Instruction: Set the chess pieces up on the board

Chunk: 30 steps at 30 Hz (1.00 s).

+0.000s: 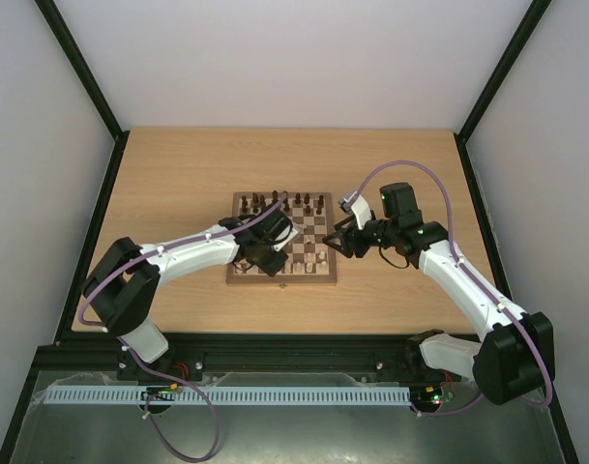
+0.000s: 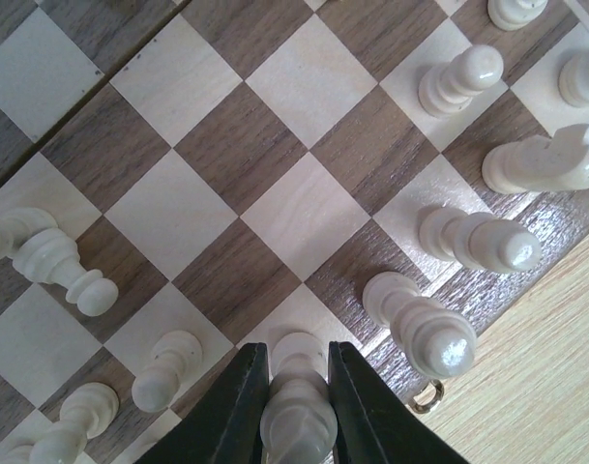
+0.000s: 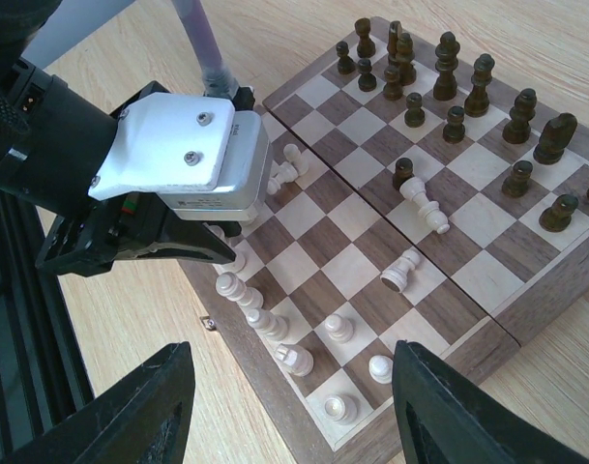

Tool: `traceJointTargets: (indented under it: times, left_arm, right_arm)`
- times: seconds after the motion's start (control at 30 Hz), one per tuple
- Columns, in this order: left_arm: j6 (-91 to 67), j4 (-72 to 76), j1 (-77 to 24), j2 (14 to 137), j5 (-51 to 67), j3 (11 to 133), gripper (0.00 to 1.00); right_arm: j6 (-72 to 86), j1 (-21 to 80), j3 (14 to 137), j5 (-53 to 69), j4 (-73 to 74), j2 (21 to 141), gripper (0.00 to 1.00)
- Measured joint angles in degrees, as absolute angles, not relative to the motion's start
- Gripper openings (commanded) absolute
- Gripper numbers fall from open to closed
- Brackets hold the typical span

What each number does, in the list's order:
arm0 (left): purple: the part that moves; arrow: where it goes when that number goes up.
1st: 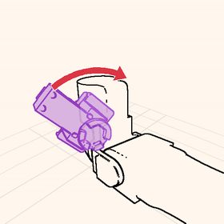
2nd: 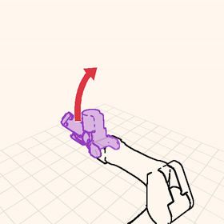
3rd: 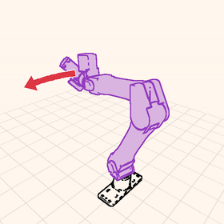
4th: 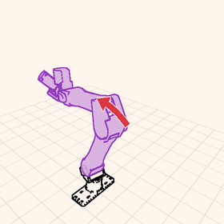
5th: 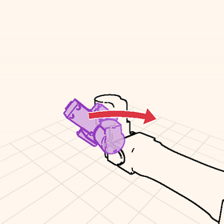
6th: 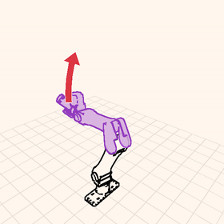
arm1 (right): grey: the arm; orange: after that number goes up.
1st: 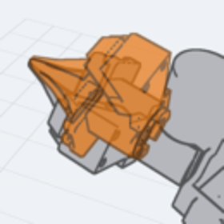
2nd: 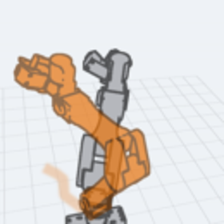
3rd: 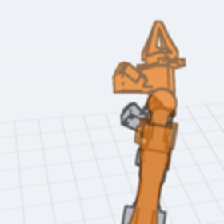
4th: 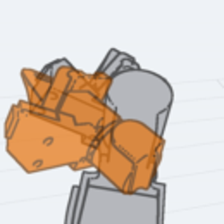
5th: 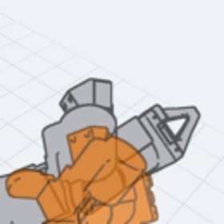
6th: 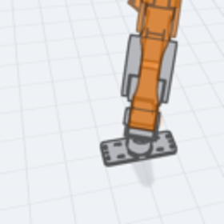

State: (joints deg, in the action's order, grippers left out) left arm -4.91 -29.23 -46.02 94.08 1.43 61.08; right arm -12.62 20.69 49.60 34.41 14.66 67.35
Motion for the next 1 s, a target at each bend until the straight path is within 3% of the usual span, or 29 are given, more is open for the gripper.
traceJointTargets:
  times: [0.27,0.67,1.0]
  left_arm:
    - [-4.93,-27.88,-46.02,94.21,1.48,61.08,0.23]
    - [-5.87,-28.56,-45.98,94.02,0.75,61.52,0.45]
    - [-8.14,-27.27,-42.30,86.21,0.12,63.96,0.49]
  right_arm:
    - [-12.64,20.69,49.43,34.44,14.66,67.35,0.57]
    - [-12.64,20.69,49.30,34.22,14.66,67.75,0.57]
    - [-13.04,20.69,53.32,27.97,15.62,74.96,0.45]
